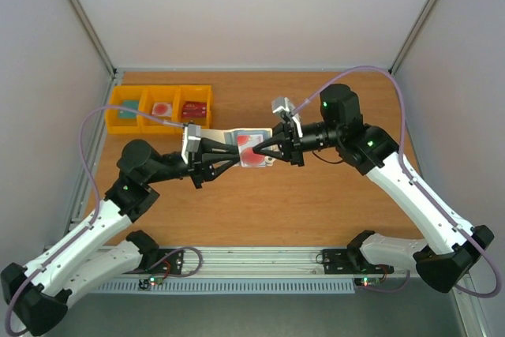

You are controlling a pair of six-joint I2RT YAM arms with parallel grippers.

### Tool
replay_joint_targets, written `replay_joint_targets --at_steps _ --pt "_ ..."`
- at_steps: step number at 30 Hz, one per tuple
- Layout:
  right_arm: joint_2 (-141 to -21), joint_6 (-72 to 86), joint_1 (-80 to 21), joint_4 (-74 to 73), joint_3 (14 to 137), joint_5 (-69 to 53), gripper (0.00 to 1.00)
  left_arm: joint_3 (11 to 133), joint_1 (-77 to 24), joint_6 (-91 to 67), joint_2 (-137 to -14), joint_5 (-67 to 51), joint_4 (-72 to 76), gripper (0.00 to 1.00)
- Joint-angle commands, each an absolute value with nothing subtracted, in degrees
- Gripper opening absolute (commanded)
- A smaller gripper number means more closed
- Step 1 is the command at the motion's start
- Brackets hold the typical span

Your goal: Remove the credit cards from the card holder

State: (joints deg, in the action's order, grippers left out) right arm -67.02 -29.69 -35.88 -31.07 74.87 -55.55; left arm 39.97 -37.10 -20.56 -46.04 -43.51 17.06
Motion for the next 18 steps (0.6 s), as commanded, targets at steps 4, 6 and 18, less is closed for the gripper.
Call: replay_joint_targets --at_steps 4,6,18 --pt "-69.60 -18.43 -32.90 -15.18 75.24 -63.99 0.03 41.43 -33.23 -32.98 -48.55 -44.86 17.93 0.34" --pt "-71.23 -16.11 -32.92 -13.33 75.74 -63.79 0.03 42.27 -33.34 -33.97 -49.21 -47.24 18.59 0.37" --pt "-69.79 -19.35 -33.11 -16.02 74.35 -69.48 0.05 48.14 -32.05 -38.75 -52.21 -44.76 14.56 0.36"
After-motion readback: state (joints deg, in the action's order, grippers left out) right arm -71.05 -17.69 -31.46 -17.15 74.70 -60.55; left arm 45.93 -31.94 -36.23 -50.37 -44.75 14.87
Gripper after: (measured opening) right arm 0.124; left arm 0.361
